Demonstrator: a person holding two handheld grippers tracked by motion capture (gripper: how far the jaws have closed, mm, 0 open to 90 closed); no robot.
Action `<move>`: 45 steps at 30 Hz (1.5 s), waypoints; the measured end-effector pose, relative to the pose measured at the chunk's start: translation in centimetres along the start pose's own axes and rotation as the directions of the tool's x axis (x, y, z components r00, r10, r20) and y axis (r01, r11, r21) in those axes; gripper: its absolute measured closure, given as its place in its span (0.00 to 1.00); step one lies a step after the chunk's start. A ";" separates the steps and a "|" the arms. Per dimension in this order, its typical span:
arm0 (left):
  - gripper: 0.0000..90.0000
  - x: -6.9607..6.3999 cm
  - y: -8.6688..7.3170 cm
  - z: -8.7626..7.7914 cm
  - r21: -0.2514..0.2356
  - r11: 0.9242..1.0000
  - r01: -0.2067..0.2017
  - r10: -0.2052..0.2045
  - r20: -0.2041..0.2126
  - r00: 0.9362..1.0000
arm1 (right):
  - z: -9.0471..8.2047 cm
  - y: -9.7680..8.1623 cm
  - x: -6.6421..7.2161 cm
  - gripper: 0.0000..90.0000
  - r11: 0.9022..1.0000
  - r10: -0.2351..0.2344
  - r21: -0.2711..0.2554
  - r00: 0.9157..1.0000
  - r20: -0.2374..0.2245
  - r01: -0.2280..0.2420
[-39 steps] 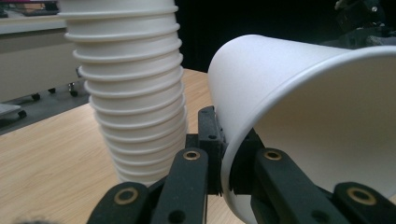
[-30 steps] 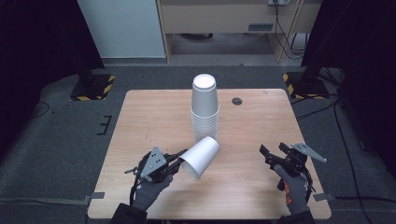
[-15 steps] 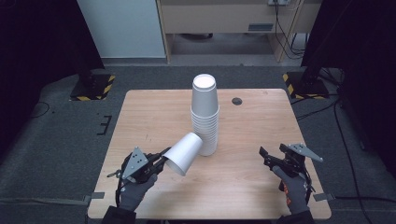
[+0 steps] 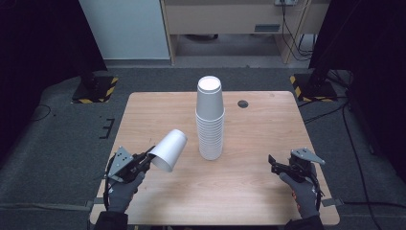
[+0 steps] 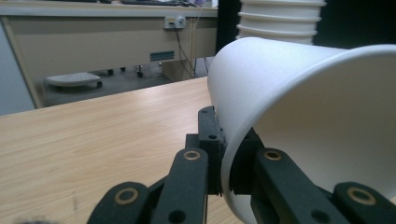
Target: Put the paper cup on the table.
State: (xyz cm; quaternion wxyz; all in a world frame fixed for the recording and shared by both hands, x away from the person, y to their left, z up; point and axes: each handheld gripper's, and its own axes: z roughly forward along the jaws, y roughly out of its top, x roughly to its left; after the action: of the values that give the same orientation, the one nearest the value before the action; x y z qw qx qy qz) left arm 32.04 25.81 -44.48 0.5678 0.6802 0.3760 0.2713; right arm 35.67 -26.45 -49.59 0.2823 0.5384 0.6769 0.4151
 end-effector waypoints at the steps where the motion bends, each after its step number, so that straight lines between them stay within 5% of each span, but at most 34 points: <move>1: 0.95 0.3 -0.1 -0.1 0.003 1.000 0.004 -0.004 -0.011 1.000 | 0.1 -0.1 0.0 0.09 1.000 -0.016 0.010 1.000 0.005 0.016; 14: 0.95 3.2 0.1 -0.5 0.106 0.993 0.042 -0.031 -0.105 0.994 | 1.5 -1.9 -1.2 0.10 0.986 -0.091 0.142 0.994 0.060 0.081; 25: 0.95 4.7 0.5 -0.7 0.250 0.965 0.076 -0.034 -0.167 0.985 | 2.3 -2.5 -1.0 0.09 0.973 -0.122 0.202 0.991 0.051 0.109; 30: 0.95 5.5 0.9 -1.1 0.273 0.958 0.085 -0.032 -0.194 0.981 | 2.6 -2.7 -1.1 0.08 0.967 -0.136 0.224 0.989 0.054 0.120; 35: 0.95 6.0 1.4 -1.3 0.315 0.945 0.086 -0.019 -0.208 0.978 | 2.8 -3.0 -1.2 0.09 0.964 -0.136 0.239 0.989 0.059 0.118; 45: 0.95 7.0 2.0 -0.9 0.442 0.892 0.094 0.007 -0.221 0.975 | 2.8 -3.2 -1.5 0.08 0.969 -0.095 0.234 0.994 0.049 0.081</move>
State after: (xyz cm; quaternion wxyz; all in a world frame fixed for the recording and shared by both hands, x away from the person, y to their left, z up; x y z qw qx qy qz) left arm 35.68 31.91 -42.77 0.3565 0.7509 0.5031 0.2365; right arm 36.86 -27.38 -53.83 0.2560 0.5492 0.7351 0.3040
